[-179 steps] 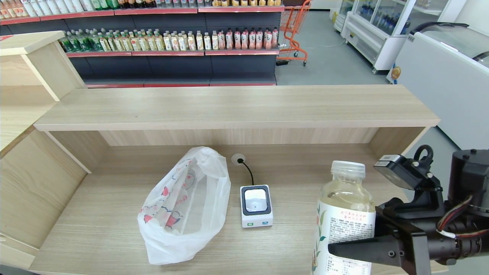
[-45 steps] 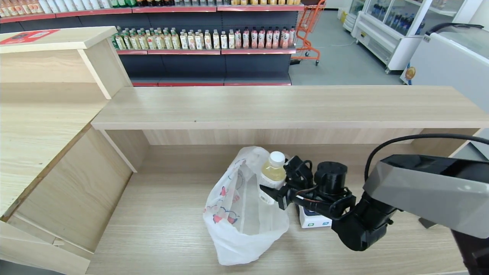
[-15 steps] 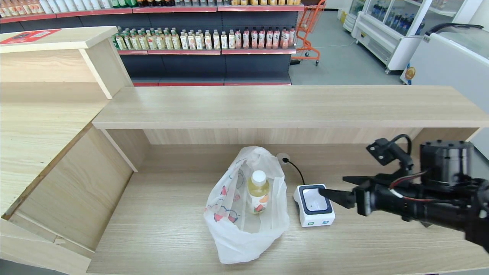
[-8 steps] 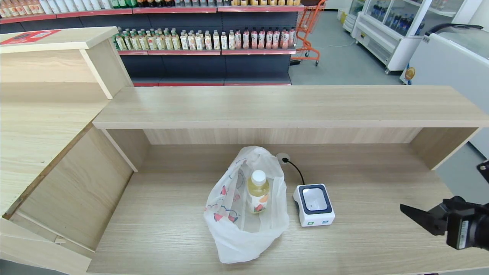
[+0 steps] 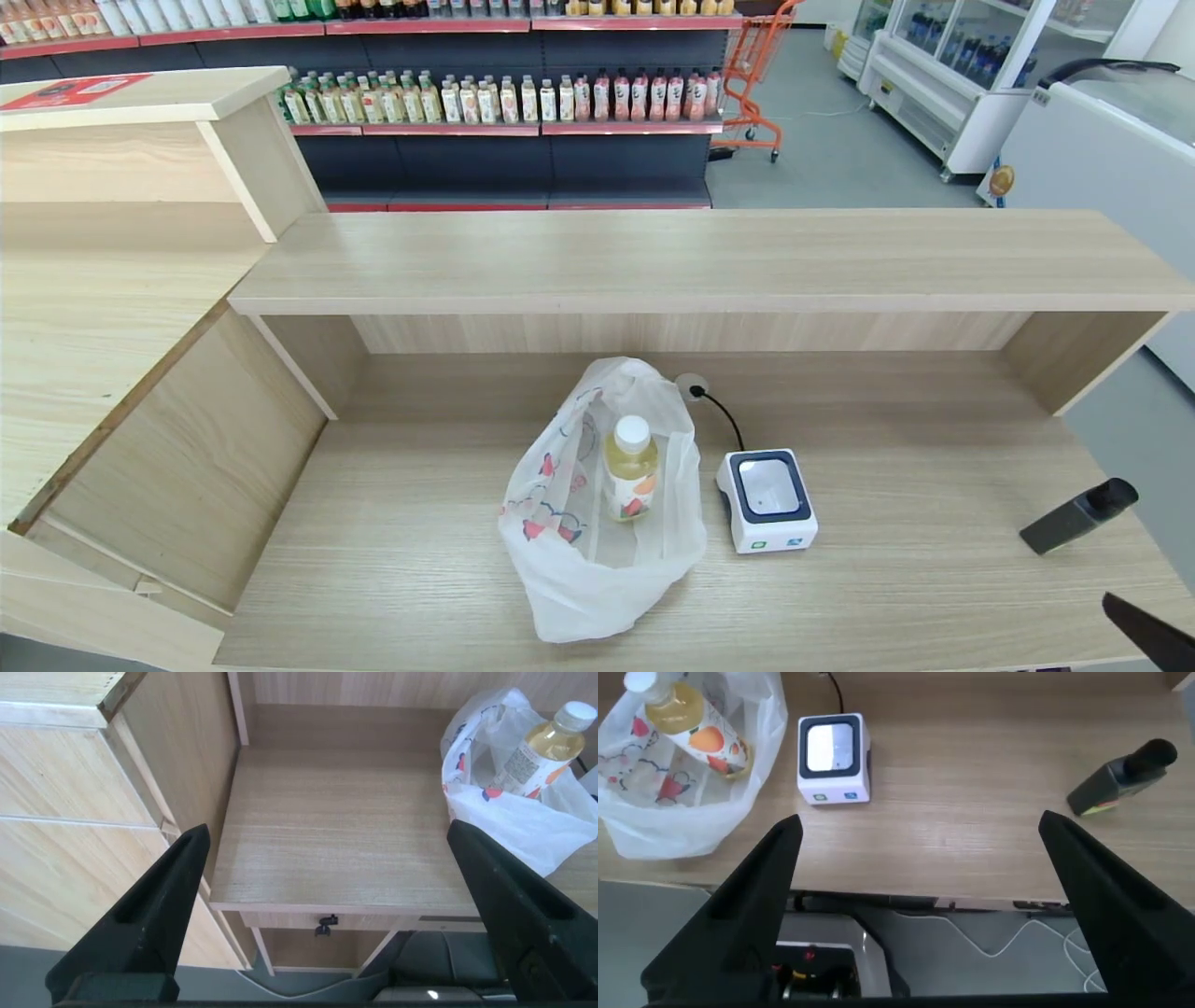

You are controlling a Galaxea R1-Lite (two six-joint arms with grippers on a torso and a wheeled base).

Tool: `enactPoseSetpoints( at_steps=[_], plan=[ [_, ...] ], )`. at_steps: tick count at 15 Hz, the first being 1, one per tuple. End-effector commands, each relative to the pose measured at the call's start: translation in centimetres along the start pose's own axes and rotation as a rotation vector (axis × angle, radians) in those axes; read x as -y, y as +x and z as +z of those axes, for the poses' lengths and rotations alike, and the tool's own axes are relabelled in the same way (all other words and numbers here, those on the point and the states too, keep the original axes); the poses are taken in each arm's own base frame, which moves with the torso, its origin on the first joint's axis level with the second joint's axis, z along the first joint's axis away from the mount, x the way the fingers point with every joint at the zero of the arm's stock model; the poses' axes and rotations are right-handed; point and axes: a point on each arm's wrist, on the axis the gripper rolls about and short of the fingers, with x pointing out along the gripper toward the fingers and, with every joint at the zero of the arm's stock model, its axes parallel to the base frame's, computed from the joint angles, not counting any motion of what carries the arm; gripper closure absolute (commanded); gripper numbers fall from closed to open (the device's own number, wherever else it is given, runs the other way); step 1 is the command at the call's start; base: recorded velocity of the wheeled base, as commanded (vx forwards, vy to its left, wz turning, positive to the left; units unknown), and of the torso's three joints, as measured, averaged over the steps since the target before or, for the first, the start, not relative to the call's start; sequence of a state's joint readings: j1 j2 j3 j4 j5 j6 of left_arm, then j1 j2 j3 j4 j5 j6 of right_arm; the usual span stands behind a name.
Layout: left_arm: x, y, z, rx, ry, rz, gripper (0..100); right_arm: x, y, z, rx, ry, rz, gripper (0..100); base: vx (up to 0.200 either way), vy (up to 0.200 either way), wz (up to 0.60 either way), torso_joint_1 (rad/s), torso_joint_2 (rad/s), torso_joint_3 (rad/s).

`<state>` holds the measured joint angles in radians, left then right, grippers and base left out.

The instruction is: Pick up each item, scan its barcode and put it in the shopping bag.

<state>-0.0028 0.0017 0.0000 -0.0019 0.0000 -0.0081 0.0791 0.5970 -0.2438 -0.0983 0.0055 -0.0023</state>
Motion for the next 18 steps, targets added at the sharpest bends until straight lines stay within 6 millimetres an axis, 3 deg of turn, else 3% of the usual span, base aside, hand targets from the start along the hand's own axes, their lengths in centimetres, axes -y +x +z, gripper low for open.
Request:
enactPoseSetpoints(
  at_steps=[1,7,12,18],
  plan=[
    [0.0,0.0,0.0,0.0,0.005,0.003,0,0.0,-3.2,-1.2,0.095,-0.001,-0.001,0,0.0,-0.2,0.0,-0.002,0.0,-0.002],
    [0.0,0.0,0.0,0.0,0.008,0.001,0,-0.2,-4.6,0.1,0.126,0.002,0.073,0,0.0,-0.2,0.0,0.004,0.0,0.002],
    [0.0,0.0,0.0,0.0,0.002,0.0,0,-0.2,-4.3,1.0,0.115,0.003,0.081,0,0.0,0.0,0.0,0.0,0.0,0.0],
    [0.0,0.0,0.0,0.0,0.008,0.001,0,-0.2,-4.2,0.6,0.099,0.01,0.095,0,-0.2,0.0,0.0,0.006,0.01,-0.001]
  ],
)
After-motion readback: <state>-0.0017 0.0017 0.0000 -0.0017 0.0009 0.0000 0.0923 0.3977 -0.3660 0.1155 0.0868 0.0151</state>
